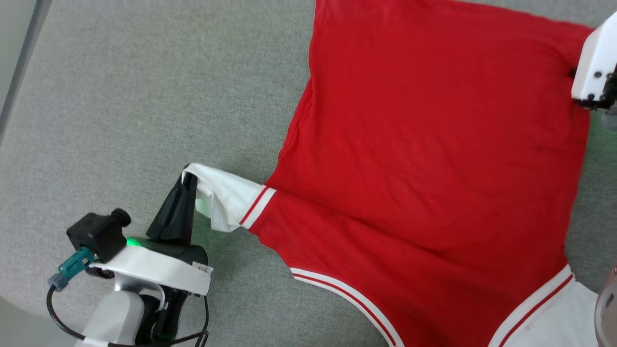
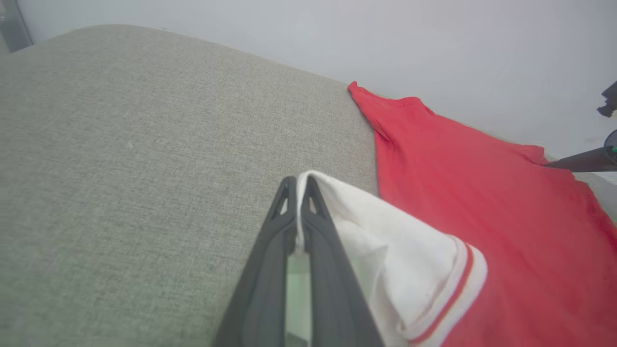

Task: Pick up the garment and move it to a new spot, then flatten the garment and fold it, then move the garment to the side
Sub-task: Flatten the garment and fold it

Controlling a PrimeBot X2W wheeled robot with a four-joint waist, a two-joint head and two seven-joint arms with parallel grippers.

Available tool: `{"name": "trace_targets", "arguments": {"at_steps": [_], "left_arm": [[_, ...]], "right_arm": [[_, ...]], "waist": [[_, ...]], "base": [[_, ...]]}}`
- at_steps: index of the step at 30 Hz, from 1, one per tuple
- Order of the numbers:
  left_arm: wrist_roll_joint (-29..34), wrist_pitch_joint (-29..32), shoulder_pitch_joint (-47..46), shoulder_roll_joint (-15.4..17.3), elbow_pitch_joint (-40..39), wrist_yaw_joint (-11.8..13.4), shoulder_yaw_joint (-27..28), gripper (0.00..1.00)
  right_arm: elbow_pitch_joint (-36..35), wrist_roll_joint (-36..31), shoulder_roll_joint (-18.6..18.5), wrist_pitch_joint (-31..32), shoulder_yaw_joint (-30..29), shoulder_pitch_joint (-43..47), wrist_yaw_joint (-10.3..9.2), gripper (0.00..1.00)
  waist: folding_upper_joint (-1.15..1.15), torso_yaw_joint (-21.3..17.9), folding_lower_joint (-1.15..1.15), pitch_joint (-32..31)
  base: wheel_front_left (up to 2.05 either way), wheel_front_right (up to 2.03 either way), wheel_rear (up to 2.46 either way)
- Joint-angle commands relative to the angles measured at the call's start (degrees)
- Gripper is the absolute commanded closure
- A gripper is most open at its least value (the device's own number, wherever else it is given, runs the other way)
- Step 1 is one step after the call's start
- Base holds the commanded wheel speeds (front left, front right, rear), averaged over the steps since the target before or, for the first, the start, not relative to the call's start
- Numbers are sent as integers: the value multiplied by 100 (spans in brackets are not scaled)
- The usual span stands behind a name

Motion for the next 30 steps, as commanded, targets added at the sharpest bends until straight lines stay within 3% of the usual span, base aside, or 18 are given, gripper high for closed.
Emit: {"name": "trace_targets", "arguments": {"at_steps": [1,7,12,19,25,30], "left_arm": [[5,-28,102,18,51,6,1,100],[-8,57,371,95,116,141,19,100],[-52,191,712,179,68,352,77,100],[-136,444,1245,320,34,651,174,100],[-182,690,1625,429,-84,862,201,100],[-244,862,1856,465,-121,959,173,100]], "right_arm": [[-28,53,-61,-51,94,184,-4,100],[-495,533,-402,-148,731,586,-4,100],[-1222,1149,-748,-41,1224,1480,-4,100],[-2610,1823,-990,202,1187,3263,-4,100],[-3859,2093,-796,328,763,5054,-3,100],[-4467,2164,-241,214,402,6339,-3,100]], "waist": [[0,-60,0,-219],[0,-286,0,-827],[0,-592,0,-1344],[0,-1057,0,-1934],[0,-1311,0,-2285],[0,-1472,0,-2430]], "base": [[0,0,0],[0,0,0],[0,0,0],[0,0,0],[0,0,0],[0,0,0]]}}
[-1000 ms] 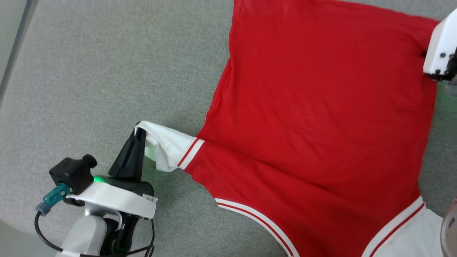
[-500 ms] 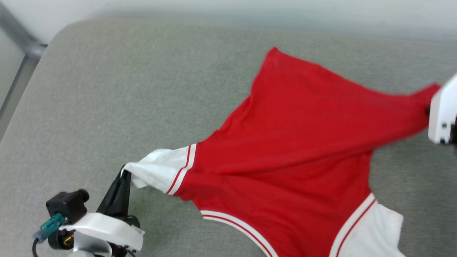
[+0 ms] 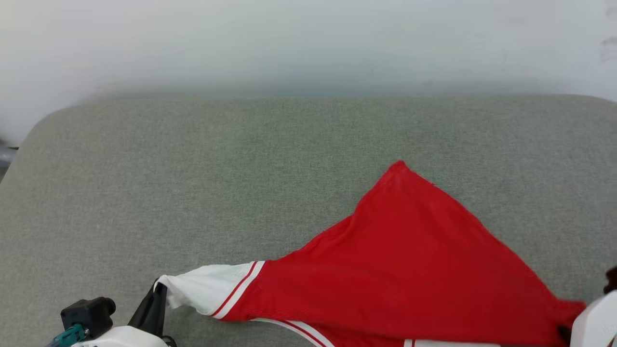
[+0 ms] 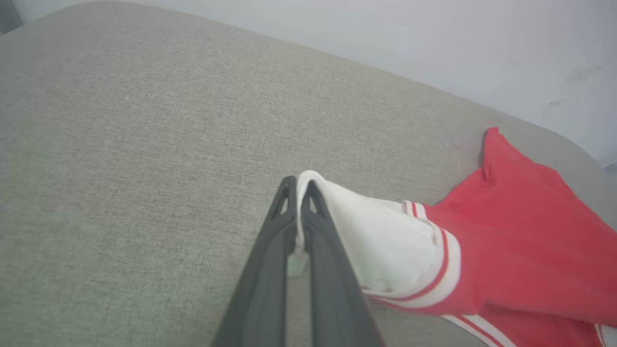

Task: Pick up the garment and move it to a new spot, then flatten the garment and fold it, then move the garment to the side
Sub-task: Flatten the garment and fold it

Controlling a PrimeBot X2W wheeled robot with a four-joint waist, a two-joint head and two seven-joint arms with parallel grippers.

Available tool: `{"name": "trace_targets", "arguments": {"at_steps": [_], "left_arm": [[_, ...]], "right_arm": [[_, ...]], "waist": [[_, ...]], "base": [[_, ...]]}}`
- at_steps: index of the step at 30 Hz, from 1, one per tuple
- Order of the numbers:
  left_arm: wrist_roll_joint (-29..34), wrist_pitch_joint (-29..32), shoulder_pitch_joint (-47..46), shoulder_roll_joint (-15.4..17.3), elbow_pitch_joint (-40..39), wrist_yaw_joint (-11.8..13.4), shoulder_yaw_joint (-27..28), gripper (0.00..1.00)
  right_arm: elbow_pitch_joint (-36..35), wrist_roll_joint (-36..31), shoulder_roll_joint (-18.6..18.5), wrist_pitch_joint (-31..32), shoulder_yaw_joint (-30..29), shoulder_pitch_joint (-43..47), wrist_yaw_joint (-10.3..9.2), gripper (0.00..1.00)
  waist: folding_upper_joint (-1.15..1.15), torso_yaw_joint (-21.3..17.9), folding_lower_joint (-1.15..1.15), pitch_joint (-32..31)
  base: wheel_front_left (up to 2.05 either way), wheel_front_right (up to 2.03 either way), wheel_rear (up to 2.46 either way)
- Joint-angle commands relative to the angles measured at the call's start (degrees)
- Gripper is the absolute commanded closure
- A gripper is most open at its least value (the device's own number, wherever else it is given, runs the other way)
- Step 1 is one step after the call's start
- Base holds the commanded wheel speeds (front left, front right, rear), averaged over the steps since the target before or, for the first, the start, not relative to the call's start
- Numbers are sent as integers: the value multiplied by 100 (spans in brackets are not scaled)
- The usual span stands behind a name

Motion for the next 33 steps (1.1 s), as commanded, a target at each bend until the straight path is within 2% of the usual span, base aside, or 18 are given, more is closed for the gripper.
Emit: {"name": "trace_targets", "arguments": {"at_steps": [1,6,9,10,11,13,17,21,26,30,33], "left_arm": [[-29,24,68,20,-13,33,9,100],[7,154,156,85,-20,63,-71,100],[23,204,183,99,-29,81,-101,100],[25,216,191,104,-36,93,-108,100],[27,228,199,109,-47,89,-118,100],[16,242,202,113,-69,99,-136,100],[29,274,162,122,-87,95,-177,100],[38,273,79,122,-113,91,-207,100],[73,220,-154,81,-136,6,-250,100],[81,115,-333,34,-93,-31,-242,100],[90,74,-496,15,-108,-90,-268,100]], "right_arm": [[-63,-11,106,-41,-17,171,-4,100],[-71,75,711,-374,-274,1034,-4,100],[101,154,847,-633,-353,1338,-4,100],[167,229,866,-742,-391,1382,-4,70],[232,227,871,-867,-424,1418,-4,0],[341,339,885,-1177,-349,1428,-4,0],[415,489,880,-2224,-365,1185,-3,0],[383,397,879,-3341,-351,867,-3,0],[533,190,856,-4440,-181,363,-3,0],[937,204,666,-4812,-3,-205,-3,0],[1342,219,426,-4663,223,-756,-3,0]], "waist": [[0,-98,2,-72],[0,-174,2,-138],[0,-184,2,-199],[0,-189,2,-217],[0,-192,2,-229],[0,-196,2,-238],[0,-162,2,-260],[0,-89,2,-229],[0,84,2,-99],[0,190,2,6],[0,263,2,172]], "base": [[0,0,0],[0,0,0],[0,0,0],[0,0,0],[0,0,0],[0,0,0],[0,0,0],[0,0,0],[0,0,0],[0,0,0],[0,0,0]]}}
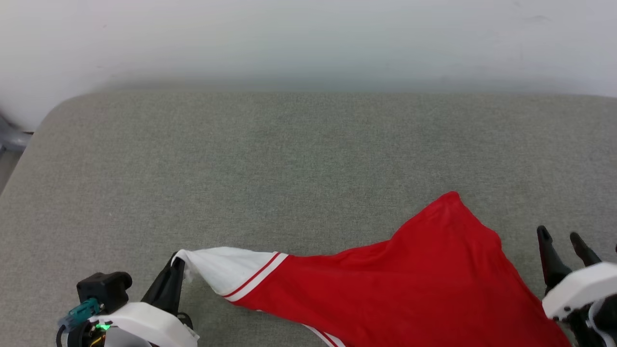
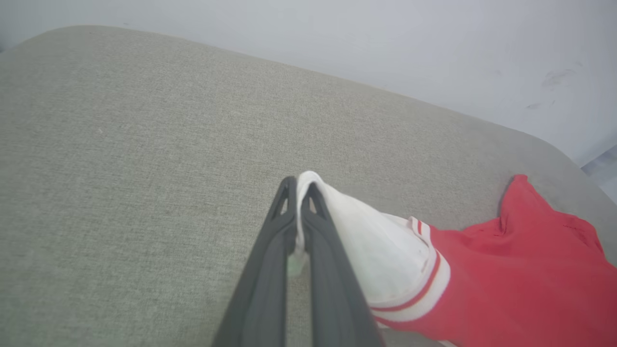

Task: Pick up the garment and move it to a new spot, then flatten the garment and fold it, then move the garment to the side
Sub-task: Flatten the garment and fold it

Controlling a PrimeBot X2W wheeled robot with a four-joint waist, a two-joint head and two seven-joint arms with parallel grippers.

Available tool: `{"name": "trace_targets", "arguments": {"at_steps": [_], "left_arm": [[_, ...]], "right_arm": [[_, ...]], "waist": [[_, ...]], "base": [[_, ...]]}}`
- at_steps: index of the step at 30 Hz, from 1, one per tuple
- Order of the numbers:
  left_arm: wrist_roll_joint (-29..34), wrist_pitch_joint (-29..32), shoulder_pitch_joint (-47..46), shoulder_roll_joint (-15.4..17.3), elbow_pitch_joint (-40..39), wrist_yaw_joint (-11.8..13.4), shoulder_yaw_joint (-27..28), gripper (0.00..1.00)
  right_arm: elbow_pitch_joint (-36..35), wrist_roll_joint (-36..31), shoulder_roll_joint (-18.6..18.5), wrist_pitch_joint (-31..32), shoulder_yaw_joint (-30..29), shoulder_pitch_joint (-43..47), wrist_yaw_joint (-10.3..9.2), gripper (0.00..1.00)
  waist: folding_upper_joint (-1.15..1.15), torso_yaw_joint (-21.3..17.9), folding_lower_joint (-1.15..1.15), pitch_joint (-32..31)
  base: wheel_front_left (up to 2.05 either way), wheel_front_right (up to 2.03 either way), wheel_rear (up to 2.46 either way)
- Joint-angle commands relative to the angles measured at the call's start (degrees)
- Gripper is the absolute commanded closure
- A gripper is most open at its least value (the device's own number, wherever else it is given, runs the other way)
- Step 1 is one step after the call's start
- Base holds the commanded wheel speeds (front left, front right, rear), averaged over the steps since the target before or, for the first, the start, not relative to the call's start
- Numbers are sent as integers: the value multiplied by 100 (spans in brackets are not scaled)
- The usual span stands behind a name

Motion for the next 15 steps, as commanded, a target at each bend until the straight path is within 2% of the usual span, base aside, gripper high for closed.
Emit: {"name": "trace_targets", "arguments": {"at_steps": [1,4,8,11,15], "left_arm": [[35,-43,-130,-7,-11,-37,6,100],[86,-120,-346,-20,-33,-97,-21,100],[111,-190,-674,-84,38,-249,-105,100],[138,-266,-879,-131,107,-326,-143,100],[149,-361,-1078,-170,189,-400,-160,100]], "right_arm": [[149,78,-108,118,69,-303,-2,0],[532,178,-331,669,258,-935,-2,0],[906,149,-621,1939,475,-1705,-2,0],[968,100,-741,2838,726,-2147,-2,0],[996,56,-813,3653,1090,-2530,-2,0]], "waist": [[0,76,0,149],[0,173,0,389],[0,371,0,697],[0,469,0,880],[0,547,0,1083]], "base": [[0,0,0],[0,0,0],[0,0,0],[0,0,0],[0,0,0]]}}
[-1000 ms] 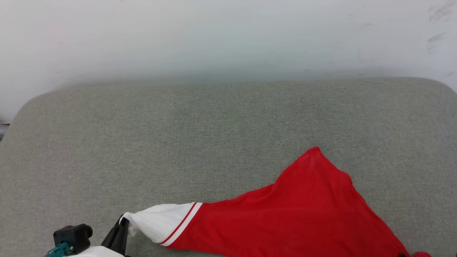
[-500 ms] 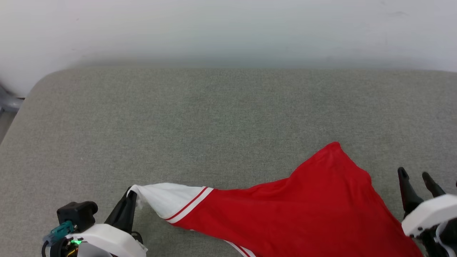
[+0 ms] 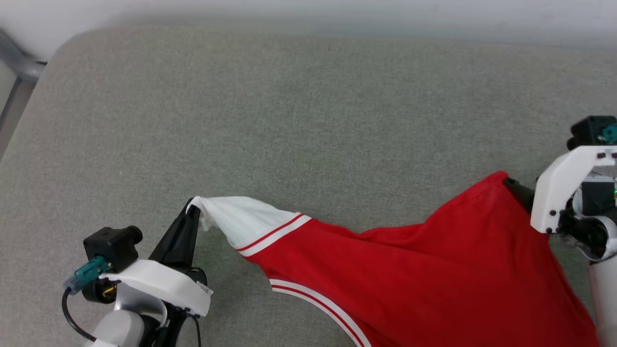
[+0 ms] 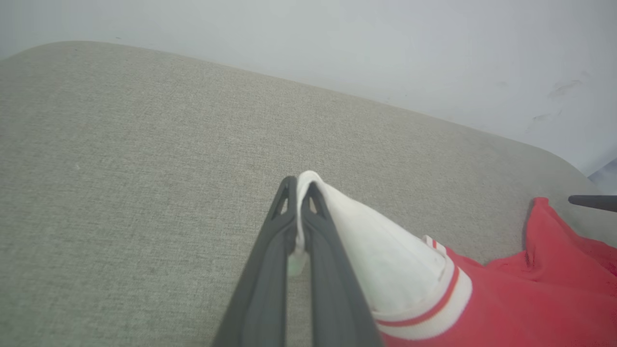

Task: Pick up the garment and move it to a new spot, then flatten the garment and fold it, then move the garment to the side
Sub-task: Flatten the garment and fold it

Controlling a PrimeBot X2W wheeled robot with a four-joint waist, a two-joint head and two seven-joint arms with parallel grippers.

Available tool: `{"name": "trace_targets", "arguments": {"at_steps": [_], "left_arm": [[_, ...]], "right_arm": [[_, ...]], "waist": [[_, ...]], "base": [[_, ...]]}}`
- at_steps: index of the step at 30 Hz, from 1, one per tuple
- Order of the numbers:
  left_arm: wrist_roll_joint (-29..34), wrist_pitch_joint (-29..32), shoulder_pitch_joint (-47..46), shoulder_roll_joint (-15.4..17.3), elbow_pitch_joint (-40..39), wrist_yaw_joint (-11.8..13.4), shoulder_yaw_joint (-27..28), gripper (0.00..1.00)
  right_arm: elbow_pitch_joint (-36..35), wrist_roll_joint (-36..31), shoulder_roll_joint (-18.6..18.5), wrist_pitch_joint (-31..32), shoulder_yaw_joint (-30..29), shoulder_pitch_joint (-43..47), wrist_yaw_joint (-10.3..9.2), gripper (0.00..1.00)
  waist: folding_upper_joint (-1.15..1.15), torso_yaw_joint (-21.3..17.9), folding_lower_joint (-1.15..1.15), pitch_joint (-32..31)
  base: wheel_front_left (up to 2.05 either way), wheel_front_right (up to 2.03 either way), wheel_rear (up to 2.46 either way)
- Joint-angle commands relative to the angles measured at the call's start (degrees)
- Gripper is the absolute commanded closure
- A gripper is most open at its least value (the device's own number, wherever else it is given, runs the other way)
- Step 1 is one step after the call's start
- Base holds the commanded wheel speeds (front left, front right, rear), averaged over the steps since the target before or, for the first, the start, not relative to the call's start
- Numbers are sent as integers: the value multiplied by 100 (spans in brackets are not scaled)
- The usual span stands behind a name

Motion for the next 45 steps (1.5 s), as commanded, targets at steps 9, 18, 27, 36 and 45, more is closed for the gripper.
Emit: {"name": "trace_targets", "arguments": {"at_steps": [9,18,27,36,45], "left_arm": [[5,-126,-308,-74,145,-149,-73,100],[-51,-150,-399,-76,363,-199,-100,100],[-31,-83,-802,170,356,-184,91,100],[-107,199,-2120,327,598,-212,311,100],[-20,375,-4230,358,1632,-398,360,100]], "right_arm": [[495,144,-82,539,712,-136,-2,0],[838,825,-268,447,1257,-217,-1,100],[358,697,-544,-173,1326,-757,-2,100],[354,74,-391,-778,900,-1455,-3,100],[686,-654,-140,-1591,529,-2742,-3,100]], "waist": [[0,143,-1,386],[0,48,-1,354],[0,-162,-1,54],[0,-513,-1,-160],[0,-777,-1,-16]], "base": [[0,0,0],[0,0,0],[0,0,0],[0,0,0],[0,0,0]]}}
